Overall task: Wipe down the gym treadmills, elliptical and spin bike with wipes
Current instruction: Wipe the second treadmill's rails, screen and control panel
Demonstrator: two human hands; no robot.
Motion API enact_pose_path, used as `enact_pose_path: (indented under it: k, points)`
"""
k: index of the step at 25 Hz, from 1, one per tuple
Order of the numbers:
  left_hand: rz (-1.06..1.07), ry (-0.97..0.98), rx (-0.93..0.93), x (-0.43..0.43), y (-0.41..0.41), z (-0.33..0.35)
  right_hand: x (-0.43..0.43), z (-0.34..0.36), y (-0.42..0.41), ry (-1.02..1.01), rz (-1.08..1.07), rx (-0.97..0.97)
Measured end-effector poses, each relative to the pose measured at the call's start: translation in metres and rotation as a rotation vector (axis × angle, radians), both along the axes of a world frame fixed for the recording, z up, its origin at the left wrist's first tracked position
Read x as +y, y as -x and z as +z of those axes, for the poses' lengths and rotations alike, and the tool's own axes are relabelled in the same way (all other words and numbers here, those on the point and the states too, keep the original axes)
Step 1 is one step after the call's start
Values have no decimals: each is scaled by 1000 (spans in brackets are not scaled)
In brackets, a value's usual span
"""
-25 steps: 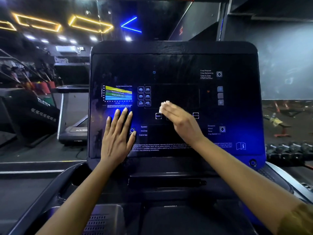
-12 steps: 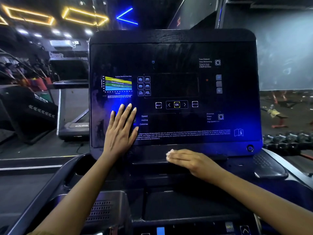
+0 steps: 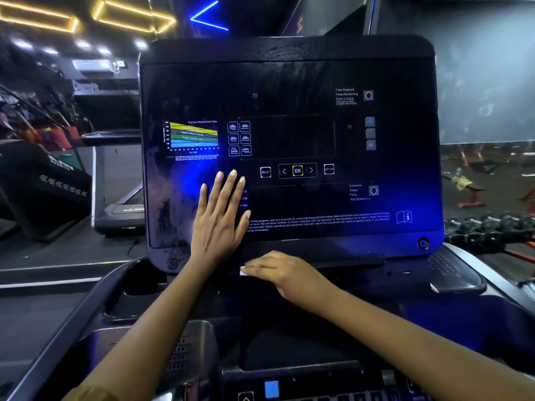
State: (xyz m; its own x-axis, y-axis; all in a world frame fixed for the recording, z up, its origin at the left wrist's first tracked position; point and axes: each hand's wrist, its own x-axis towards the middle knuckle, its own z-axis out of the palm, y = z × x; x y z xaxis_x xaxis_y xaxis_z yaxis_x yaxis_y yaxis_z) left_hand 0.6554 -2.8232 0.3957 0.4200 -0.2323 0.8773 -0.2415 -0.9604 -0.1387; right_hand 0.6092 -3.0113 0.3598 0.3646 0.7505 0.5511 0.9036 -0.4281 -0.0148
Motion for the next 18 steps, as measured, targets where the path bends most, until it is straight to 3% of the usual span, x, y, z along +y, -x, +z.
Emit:
enact_pose_path:
  k: [10,14,18]
  points:
    - [-49,-15,34,-8,5,-6,-153,12,7,-128,-275,83]
    - [-107,53,44,-36,-2,12,-109,41,-6,-264,-287,-118]
    - [-98,91,40,-61,-15,31,-45,30,-17,-40,-116,-257]
